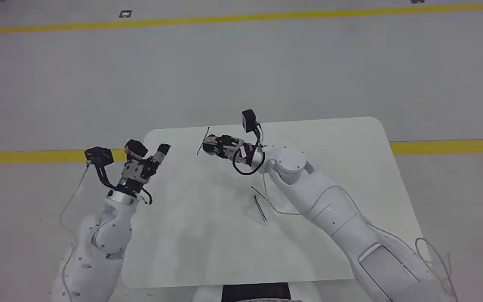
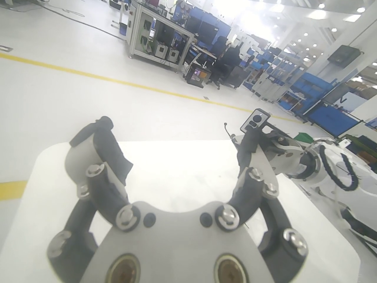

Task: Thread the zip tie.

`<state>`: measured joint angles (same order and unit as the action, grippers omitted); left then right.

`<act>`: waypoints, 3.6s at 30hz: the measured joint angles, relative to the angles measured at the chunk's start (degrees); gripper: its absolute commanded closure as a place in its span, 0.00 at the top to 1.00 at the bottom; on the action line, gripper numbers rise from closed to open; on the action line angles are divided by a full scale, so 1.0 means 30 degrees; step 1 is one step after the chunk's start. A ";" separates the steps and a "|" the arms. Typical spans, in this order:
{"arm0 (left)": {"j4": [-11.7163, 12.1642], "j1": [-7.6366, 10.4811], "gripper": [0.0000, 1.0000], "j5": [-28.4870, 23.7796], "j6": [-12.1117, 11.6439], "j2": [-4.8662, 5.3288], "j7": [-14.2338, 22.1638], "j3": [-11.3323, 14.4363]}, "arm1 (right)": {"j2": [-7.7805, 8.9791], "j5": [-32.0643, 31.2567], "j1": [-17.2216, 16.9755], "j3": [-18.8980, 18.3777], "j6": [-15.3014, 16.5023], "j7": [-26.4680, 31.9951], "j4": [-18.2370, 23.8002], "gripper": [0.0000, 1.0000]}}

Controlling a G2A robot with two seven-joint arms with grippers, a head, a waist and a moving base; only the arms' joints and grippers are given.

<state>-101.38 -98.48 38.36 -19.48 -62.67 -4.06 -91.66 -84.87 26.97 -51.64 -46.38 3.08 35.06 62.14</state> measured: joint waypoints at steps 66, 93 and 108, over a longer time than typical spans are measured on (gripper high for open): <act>-0.0067 0.2921 1.00 1.7199 0.7118 1.0524 -0.6579 0.8680 | -0.0049 -0.4826 -0.0450 -0.0825 -0.6696 -0.3033 0.3536 0.00; -0.0093 0.3168 1.00 1.7077 0.7122 1.0310 -0.6232 0.8895 | -0.0050 -0.4826 -0.0450 -0.0825 -0.6696 -0.3033 0.3536 0.00; -0.0201 0.5170 1.00 1.7199 0.6665 1.1118 -0.5020 1.0912 | -0.0050 -0.4826 -0.0450 -0.0825 -0.6696 -0.3033 0.3536 0.00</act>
<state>-101.99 -82.97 89.95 0.51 -29.31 -19.12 -58.93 -85.02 12.49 -52.99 -48.85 -17.01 25.96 72.75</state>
